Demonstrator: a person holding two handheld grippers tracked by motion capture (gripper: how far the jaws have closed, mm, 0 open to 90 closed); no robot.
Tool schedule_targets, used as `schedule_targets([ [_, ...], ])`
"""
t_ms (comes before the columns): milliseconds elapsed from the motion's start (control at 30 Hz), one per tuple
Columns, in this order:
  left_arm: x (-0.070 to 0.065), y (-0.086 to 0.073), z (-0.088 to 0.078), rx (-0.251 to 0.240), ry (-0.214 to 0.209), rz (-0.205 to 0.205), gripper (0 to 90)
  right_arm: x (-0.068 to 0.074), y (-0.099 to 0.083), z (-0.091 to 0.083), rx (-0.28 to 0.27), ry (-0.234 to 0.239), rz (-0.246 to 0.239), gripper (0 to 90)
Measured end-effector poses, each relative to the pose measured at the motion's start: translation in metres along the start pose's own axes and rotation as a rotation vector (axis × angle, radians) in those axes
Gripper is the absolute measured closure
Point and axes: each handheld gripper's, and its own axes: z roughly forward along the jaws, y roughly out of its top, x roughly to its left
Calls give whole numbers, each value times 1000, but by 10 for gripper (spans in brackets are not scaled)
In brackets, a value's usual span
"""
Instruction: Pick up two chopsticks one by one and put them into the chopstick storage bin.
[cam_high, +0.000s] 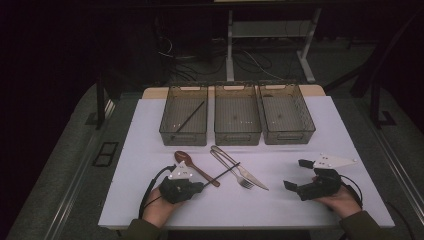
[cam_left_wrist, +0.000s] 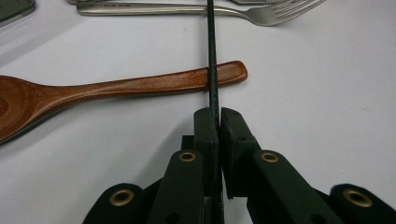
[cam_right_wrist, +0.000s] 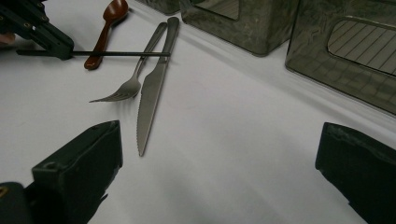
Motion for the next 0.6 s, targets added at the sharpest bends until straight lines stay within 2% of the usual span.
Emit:
schedule_targets([
  [167, -2, 2, -3, -21, -3, -10, 845, 0, 0, 0, 0, 1, 1, 1],
  [200, -1, 3, -5, -13, -3, 3, 845, 0, 0, 0, 0, 1, 0, 1],
  [333, -2, 4, -8, -37, -5, -12, 845, 0, 0, 0, -1, 2, -1, 1],
  [600, 2, 6, -20, -55, 7, -11, 846, 0, 0, 0, -1, 5, -1, 2],
])
